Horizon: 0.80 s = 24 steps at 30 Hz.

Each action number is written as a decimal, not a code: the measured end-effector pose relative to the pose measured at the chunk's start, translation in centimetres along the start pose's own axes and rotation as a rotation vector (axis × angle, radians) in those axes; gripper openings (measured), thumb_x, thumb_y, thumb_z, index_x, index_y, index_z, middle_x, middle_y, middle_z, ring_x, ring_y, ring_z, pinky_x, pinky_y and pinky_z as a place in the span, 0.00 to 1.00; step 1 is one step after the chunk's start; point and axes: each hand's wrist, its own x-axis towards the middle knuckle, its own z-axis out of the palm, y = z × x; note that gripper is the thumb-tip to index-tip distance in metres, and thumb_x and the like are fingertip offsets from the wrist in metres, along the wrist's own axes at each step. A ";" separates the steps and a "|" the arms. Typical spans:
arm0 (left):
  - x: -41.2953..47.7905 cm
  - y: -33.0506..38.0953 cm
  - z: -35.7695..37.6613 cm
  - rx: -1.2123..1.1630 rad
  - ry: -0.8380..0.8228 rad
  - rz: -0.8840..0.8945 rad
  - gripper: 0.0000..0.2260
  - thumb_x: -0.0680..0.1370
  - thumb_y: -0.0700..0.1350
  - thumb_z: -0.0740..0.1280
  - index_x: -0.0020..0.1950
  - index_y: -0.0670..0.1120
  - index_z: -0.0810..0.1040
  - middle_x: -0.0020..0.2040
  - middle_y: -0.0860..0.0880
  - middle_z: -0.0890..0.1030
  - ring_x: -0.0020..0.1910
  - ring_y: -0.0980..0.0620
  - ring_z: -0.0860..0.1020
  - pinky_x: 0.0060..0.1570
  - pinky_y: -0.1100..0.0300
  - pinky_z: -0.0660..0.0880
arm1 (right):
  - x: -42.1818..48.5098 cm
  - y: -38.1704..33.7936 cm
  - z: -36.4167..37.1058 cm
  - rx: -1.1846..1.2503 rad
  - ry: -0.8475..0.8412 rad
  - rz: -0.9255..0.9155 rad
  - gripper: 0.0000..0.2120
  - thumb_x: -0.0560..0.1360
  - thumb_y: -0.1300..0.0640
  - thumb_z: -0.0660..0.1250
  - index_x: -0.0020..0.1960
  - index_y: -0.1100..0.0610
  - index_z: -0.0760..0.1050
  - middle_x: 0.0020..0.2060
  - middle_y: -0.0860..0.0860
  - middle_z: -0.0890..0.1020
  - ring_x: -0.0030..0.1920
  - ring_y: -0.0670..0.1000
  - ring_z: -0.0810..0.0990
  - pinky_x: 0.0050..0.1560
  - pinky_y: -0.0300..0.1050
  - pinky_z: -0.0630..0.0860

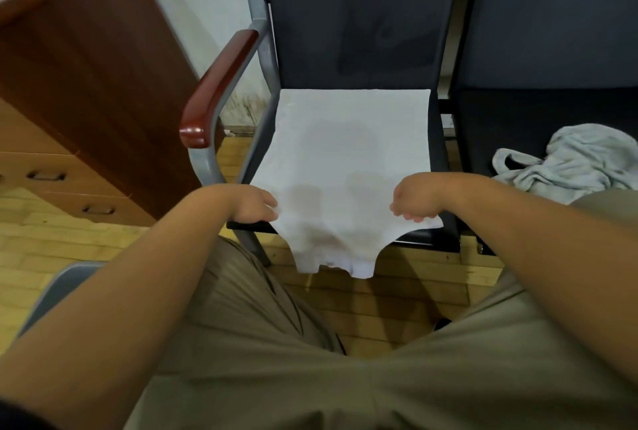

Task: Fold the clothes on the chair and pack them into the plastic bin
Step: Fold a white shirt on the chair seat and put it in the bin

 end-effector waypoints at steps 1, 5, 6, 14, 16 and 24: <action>-0.1 0.0 0.8 -0.001 0.009 0.004 0.28 0.86 0.60 0.61 0.85 0.54 0.62 0.85 0.50 0.60 0.83 0.43 0.58 0.81 0.46 0.57 | -0.4 0.1 0.7 -0.064 0.023 -0.003 0.19 0.87 0.48 0.58 0.65 0.60 0.80 0.61 0.55 0.83 0.59 0.56 0.82 0.60 0.50 0.77; 0.2 -0.5 2.9 -0.040 0.064 -0.001 0.31 0.86 0.60 0.61 0.86 0.51 0.58 0.86 0.49 0.56 0.84 0.44 0.57 0.81 0.48 0.57 | -2.1 0.2 2.3 -0.239 0.058 -0.018 0.19 0.88 0.51 0.56 0.62 0.62 0.80 0.50 0.53 0.81 0.51 0.54 0.78 0.50 0.45 0.74; 0.2 -0.5 3.4 -0.047 0.079 0.004 0.32 0.86 0.60 0.62 0.86 0.50 0.58 0.86 0.49 0.54 0.84 0.44 0.56 0.81 0.49 0.57 | -2.1 0.4 2.7 -0.251 0.065 -0.018 0.16 0.87 0.54 0.57 0.60 0.62 0.81 0.48 0.53 0.81 0.48 0.53 0.78 0.45 0.44 0.74; -0.8 -0.3 6.0 -0.149 0.237 0.083 0.24 0.85 0.56 0.64 0.78 0.47 0.71 0.78 0.46 0.68 0.71 0.43 0.71 0.65 0.52 0.70 | -1.5 1.5 4.7 -0.280 0.194 -0.044 0.10 0.84 0.61 0.62 0.62 0.53 0.76 0.59 0.52 0.79 0.56 0.53 0.78 0.60 0.48 0.77; -1.3 -0.2 6.7 -0.216 0.321 0.065 0.22 0.84 0.56 0.65 0.75 0.46 0.73 0.75 0.46 0.71 0.66 0.44 0.76 0.60 0.52 0.74 | -1.7 1.2 4.8 -0.305 0.204 -0.035 0.09 0.83 0.61 0.61 0.60 0.53 0.76 0.55 0.52 0.79 0.53 0.53 0.79 0.59 0.51 0.79; 0.0 0.8 9.1 -0.848 -0.024 -0.035 0.06 0.85 0.40 0.66 0.48 0.42 0.77 0.47 0.44 0.80 0.43 0.49 0.79 0.43 0.57 0.77 | -2.1 -2.1 8.3 0.816 0.093 0.143 0.10 0.83 0.54 0.67 0.54 0.62 0.78 0.47 0.55 0.84 0.39 0.53 0.82 0.35 0.46 0.80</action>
